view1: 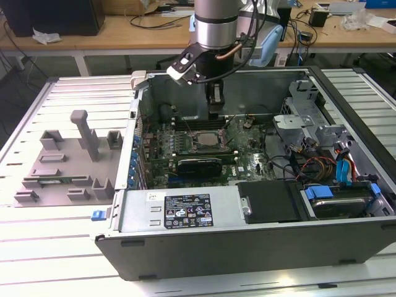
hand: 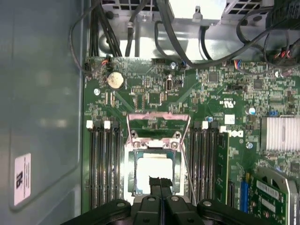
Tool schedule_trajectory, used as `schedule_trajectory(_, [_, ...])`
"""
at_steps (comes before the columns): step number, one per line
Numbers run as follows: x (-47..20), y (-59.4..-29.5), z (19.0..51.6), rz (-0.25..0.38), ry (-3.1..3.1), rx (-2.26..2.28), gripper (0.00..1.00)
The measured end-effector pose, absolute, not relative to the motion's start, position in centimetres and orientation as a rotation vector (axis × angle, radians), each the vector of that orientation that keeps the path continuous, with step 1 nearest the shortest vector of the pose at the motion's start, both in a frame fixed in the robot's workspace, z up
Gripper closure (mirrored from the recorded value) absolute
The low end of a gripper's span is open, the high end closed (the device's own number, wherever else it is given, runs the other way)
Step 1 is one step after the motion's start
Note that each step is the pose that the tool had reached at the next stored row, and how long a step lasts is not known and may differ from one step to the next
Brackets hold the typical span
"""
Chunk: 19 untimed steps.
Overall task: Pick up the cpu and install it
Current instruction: 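Close the cpu cover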
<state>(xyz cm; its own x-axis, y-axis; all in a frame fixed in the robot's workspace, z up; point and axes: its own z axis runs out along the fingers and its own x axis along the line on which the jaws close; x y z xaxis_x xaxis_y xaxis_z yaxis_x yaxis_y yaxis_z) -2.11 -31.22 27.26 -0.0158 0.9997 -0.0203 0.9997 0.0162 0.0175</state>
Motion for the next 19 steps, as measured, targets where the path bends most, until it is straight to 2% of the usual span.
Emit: schedule_trajectory(19, [6.3, -31.6, 26.6, -0.019, 2.228, 2.192, 0.89])
